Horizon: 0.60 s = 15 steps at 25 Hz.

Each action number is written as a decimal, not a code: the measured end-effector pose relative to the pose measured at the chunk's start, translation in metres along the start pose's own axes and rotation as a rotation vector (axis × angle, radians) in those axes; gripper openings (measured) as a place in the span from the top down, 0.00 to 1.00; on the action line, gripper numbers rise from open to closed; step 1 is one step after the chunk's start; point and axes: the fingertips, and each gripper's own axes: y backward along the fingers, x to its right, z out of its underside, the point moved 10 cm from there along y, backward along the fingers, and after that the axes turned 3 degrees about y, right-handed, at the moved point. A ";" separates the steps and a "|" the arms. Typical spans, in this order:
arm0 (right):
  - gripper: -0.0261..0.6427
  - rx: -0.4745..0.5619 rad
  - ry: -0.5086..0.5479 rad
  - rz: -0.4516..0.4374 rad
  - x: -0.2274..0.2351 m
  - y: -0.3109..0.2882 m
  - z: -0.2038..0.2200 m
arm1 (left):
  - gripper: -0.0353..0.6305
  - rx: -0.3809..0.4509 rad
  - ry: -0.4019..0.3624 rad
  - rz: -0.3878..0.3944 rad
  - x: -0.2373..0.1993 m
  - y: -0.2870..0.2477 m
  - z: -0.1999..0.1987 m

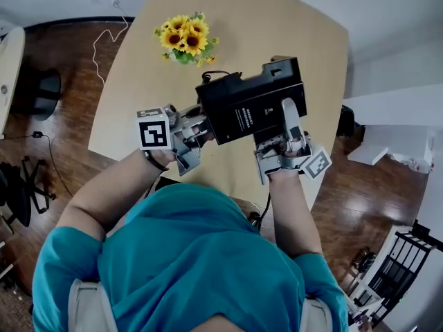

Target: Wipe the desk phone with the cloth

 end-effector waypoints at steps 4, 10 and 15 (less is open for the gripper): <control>0.72 0.022 -0.027 0.000 0.004 0.006 0.000 | 0.85 -0.010 0.074 0.046 -0.003 0.000 0.021; 0.72 0.087 0.030 0.055 0.016 0.015 -0.036 | 0.85 -0.052 0.041 0.138 -0.001 0.019 0.010; 0.72 -0.075 0.252 0.139 0.004 0.026 -0.024 | 0.85 -0.178 -0.193 0.102 0.036 0.082 0.009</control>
